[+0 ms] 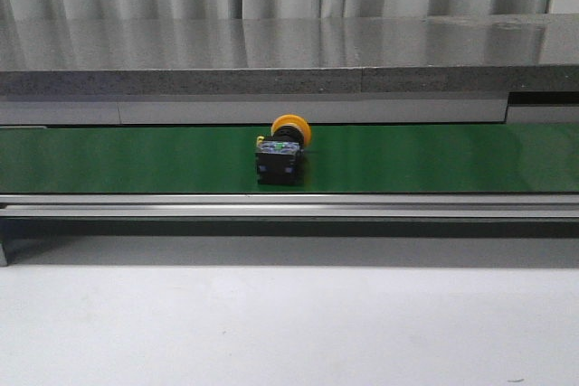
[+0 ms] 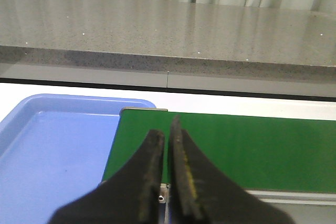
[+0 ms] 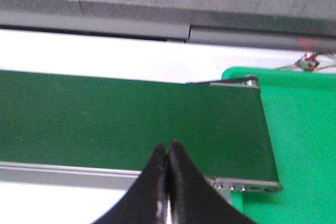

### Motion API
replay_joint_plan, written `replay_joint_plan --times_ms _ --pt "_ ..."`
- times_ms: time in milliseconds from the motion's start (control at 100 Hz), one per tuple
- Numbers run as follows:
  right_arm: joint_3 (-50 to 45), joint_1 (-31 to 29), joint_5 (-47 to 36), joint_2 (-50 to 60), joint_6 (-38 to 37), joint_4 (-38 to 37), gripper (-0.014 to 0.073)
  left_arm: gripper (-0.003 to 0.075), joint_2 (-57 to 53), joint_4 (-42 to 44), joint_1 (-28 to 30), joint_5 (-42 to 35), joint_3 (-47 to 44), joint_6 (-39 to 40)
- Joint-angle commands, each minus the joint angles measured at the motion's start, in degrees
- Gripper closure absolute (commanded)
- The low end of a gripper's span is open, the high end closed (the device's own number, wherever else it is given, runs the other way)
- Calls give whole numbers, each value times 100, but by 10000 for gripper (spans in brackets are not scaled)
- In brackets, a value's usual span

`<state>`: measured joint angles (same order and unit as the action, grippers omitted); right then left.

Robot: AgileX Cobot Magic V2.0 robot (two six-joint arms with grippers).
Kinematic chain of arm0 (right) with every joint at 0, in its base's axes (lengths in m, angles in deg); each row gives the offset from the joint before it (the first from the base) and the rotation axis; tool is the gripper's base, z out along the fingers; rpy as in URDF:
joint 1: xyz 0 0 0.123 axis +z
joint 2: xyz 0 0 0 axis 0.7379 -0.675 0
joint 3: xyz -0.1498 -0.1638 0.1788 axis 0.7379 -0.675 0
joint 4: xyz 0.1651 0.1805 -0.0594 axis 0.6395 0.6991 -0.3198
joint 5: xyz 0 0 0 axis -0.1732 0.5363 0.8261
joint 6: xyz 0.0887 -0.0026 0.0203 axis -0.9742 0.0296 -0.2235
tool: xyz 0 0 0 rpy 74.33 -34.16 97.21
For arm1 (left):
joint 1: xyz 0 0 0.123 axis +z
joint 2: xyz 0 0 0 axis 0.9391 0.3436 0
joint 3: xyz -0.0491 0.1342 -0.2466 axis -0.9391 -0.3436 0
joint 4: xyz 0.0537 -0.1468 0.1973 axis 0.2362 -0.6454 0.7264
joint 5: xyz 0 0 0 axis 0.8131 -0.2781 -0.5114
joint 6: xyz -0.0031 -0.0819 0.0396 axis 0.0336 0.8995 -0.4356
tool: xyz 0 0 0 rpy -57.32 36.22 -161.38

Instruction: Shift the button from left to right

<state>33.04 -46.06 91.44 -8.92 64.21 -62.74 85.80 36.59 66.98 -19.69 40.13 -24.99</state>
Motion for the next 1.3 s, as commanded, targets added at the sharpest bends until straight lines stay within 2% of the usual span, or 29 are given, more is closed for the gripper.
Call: replay_joint_plan --times_ms 0,210,460,530,600,770,840,910,1289 --pt "587 3 179 -542 -1 -28 661 715 48 -70 -58 -496 152 -12" --pt "924 3 424 -1344 -1 416 661 715 48 -70 -58 -496 152 -12" --pt "924 3 515 -1780 -1 452 648 715 48 -70 -58 -496 152 -12" --pt "924 3 579 -1821 -1 452 589 715 48 -70 -58 -496 152 -12" --pt "924 3 634 -1833 -1 452 473 715 48 -70 -58 -496 152 -12" --pt "924 3 608 -1833 -1 452 75 715 48 -70 -58 -496 152 -12" --pt "924 3 601 -1833 -1 497 -24 715 48 -70 -58 -496 152 -12" --pt "924 3 554 -1833 -1 495 -56 715 48 -70 -58 -496 152 -12" --pt "924 3 83 -1833 -1 829 -51 715 48 -70 -58 -496 152 -12"
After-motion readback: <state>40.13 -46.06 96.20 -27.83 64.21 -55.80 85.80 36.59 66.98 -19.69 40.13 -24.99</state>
